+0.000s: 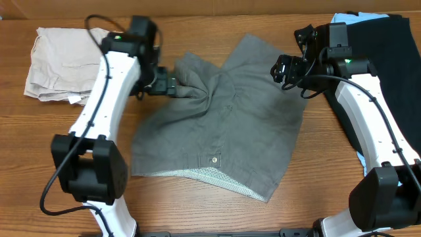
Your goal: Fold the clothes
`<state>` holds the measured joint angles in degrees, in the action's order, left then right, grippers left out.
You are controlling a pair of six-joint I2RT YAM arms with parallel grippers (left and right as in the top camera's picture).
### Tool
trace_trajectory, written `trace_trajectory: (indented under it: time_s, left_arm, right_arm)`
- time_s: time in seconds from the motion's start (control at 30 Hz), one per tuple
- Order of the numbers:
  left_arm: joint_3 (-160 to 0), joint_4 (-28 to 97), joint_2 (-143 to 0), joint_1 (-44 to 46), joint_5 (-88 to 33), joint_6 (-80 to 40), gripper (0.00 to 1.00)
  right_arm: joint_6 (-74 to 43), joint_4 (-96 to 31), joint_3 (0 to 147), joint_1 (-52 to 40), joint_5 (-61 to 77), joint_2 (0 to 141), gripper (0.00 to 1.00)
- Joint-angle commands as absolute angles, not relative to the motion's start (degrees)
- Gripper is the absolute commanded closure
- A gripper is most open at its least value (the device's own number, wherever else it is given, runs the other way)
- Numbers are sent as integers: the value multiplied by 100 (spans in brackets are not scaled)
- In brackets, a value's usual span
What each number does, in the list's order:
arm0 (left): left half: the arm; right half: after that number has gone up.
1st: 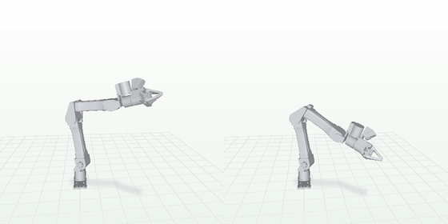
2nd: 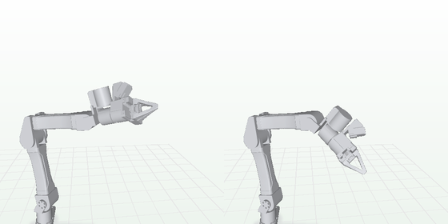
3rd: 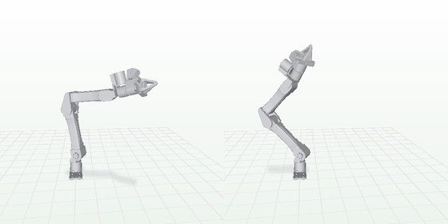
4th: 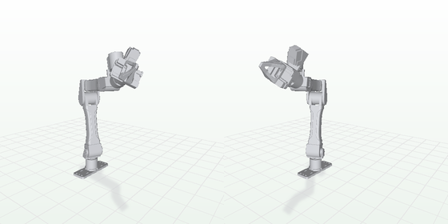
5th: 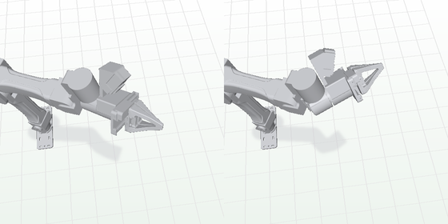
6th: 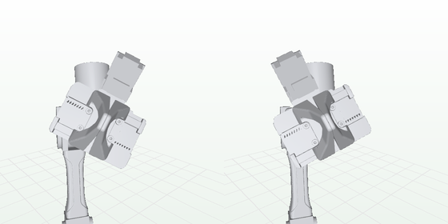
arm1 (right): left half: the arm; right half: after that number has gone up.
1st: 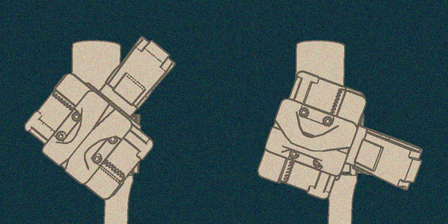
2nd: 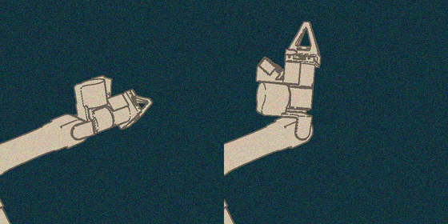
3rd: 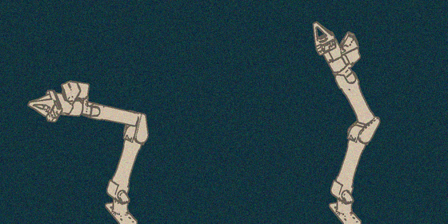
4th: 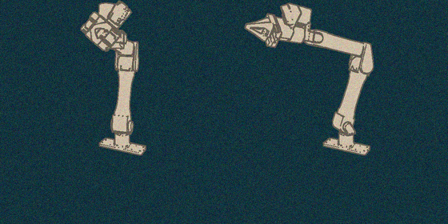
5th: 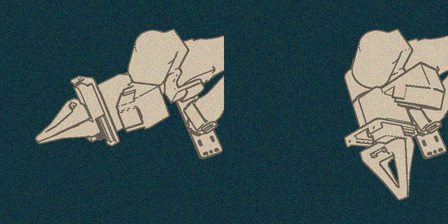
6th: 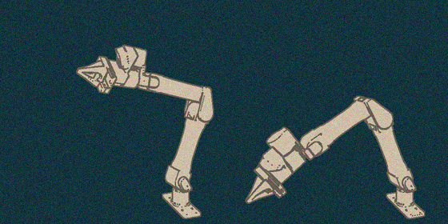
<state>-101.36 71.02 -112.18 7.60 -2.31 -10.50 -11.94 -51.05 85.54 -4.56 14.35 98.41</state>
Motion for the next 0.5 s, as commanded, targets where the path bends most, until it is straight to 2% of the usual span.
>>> trace_trajectory:
  time_s: [0.0, 0.2, 0.47]
  left_arm:
    - [-9690, 6783, -11222, 589, -963, -1396, 4]
    - [-8930, 5409, -11222, 510, -1885, -1507, 7]
    - [-8329, 4171, -11222, 506, -2047, -2342, 6]
  right_arm:
    - [-1168, -5065, 8573, -475, 1350, 9835, 8]
    - [-1170, -5068, 8573, -475, 1352, 9835, 8]
    - [-1168, -5140, 8573, -475, 1352, 9835, 8]
